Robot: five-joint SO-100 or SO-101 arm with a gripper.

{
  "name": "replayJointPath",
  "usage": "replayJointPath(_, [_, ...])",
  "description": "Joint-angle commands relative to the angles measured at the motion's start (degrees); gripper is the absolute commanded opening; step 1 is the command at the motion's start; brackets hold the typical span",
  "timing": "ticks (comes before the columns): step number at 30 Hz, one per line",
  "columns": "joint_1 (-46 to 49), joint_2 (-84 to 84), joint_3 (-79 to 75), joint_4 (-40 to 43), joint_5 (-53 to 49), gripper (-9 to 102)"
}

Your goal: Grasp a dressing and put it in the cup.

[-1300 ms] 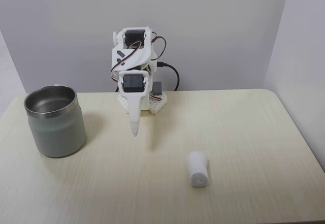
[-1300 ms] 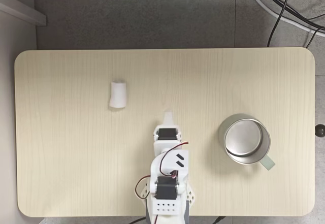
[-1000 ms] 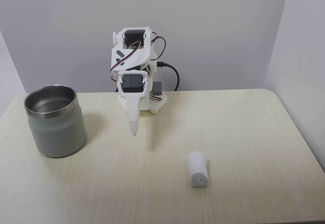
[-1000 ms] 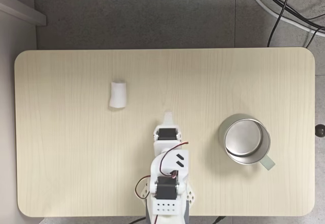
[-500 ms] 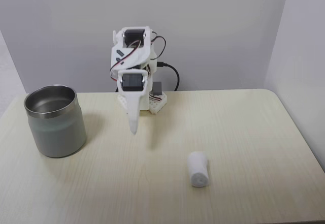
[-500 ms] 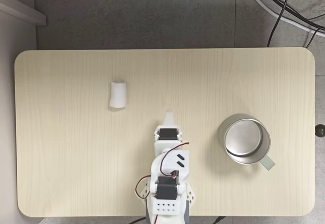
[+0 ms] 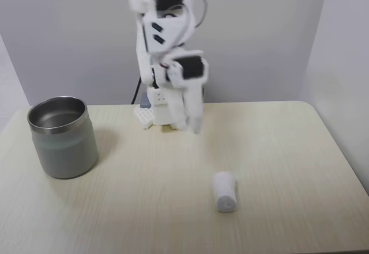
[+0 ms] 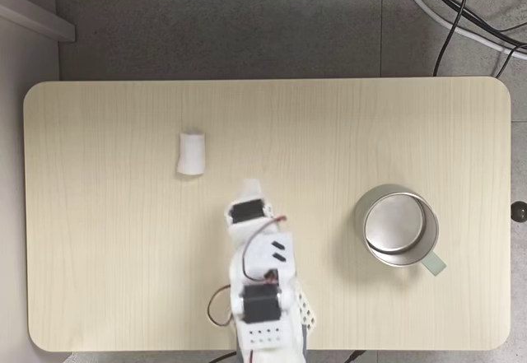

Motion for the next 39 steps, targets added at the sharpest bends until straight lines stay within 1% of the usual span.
replayJointPath(1, [-2.72, 12.83, 11.69, 6.24, -7.56, 17])
replayJointPath(4, [-4.92, 22.41, 16.08, 9.32, -14.59, 20])
replayJointPath(10, [-9.05, 36.12, 19.69, 8.26, -21.88, 21])
replayJointPath(21, [-12.13, 45.35, 19.07, -1.85, -22.24, 22])
replayJointPath(33, [-11.25, 56.87, 18.46, -9.93, -23.29, 21])
replayJointPath(37, [-10.72, 56.78, 18.37, -9.93, -24.43, 18])
replayJointPath(38, [-10.72, 56.78, 18.19, -9.93, -24.87, 15])
replayJointPath(39, [-10.81, 56.78, 18.02, -9.84, -25.31, 10])
